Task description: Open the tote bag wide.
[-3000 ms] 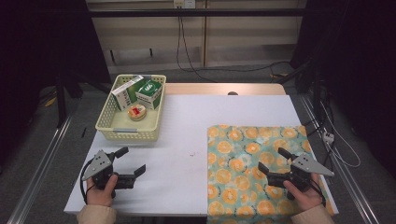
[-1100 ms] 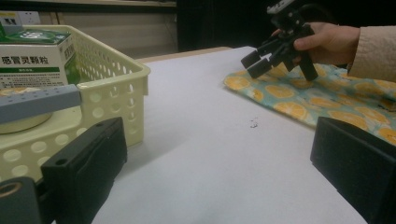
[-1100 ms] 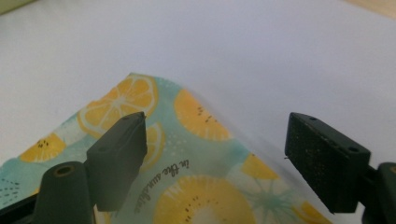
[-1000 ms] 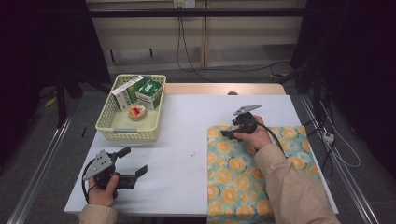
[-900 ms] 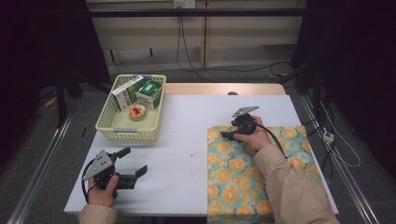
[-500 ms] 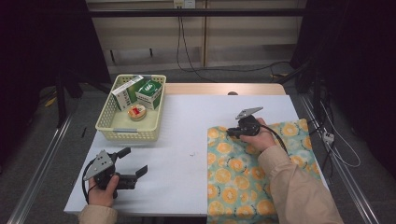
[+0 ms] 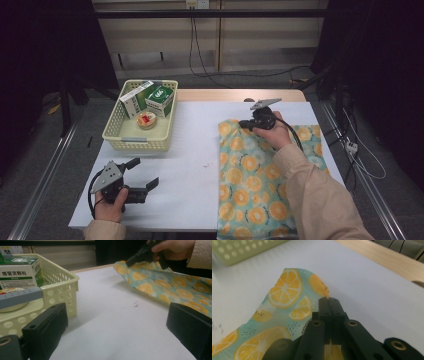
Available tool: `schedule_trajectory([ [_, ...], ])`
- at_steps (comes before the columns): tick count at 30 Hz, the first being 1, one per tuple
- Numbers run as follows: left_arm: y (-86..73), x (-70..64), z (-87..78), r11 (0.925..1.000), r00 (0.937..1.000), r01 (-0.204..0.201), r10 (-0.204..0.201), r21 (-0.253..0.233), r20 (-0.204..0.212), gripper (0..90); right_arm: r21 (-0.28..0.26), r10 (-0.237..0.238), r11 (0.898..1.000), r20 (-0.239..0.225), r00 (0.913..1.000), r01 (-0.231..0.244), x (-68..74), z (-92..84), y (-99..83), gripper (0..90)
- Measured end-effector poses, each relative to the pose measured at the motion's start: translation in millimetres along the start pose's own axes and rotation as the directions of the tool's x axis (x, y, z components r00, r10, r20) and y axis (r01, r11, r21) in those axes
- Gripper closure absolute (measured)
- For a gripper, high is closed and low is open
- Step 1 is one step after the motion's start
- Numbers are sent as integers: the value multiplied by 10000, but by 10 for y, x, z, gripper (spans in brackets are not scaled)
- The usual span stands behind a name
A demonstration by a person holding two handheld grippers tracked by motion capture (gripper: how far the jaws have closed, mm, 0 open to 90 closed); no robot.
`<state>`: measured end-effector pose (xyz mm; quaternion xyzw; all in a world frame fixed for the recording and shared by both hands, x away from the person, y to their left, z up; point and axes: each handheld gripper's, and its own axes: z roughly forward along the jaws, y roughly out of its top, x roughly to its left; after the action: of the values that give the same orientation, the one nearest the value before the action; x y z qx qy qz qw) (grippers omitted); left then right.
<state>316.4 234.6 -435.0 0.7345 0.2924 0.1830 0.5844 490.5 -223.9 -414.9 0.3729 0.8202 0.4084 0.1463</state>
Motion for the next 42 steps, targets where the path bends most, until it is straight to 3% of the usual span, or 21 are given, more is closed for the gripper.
schedule_trajectory([
  [6,31,-32,21,10000,9999,-31,31,-23,154,33,-383,66,9993,716,9974,-39,-138,156,343,900],
  [13,48,-71,72,10000,9995,-6,5,16,302,33,-1230,671,9912,1416,9877,-497,-302,313,629,879],
  [16,51,-92,100,9999,9990,-61,54,155,450,33,-1570,774,9863,1654,9832,-512,-294,342,678,663],
  [18,56,-116,119,9997,9983,-91,79,209,572,32,-1280,674,9907,1613,9846,-469,-263,337,676,525],
  [21,62,-157,152,9995,9966,-29,3,308,827,30,-1003,578,9939,1230,9907,-455,-192,278,590,438],
  [23,64,-182,181,9992,9948,-6,-34,396,1021,28,-874,670,9945,1040,9923,-580,-142,213,491,335],
  [28,93,-281,284,9977,9909,-184,96,647,1346,25,-715,804,9947,961,9921,-737,-46,-52,178,208],
  [31,107,-347,351,9966,9867,-357,234,739,1607,25,-638,845,9949,979,9916,-785,6,-252,-14,165],
  [33,109,-401,409,9958,9849,-261,105,882,1729,25,-445,513,9980,1341,9896,-457,50,-378,-128,138],
  [38,137,-533,572,9918,9811,-58,-190,1273,1928,27,-633,509,9971,1612,9856,-411,134,-690,-384,123],
  [41,131,-611,691,9858,9769,-250,-112,1663,2135,34,-775,529,9962,1637,9851,-406,192,-849,-543,116],
  [42,125,-637,730,9823,9785,-346,-41,1841,2060,40,-795,530,9960,1664,9846,-402,209,-895,-599,116],
])
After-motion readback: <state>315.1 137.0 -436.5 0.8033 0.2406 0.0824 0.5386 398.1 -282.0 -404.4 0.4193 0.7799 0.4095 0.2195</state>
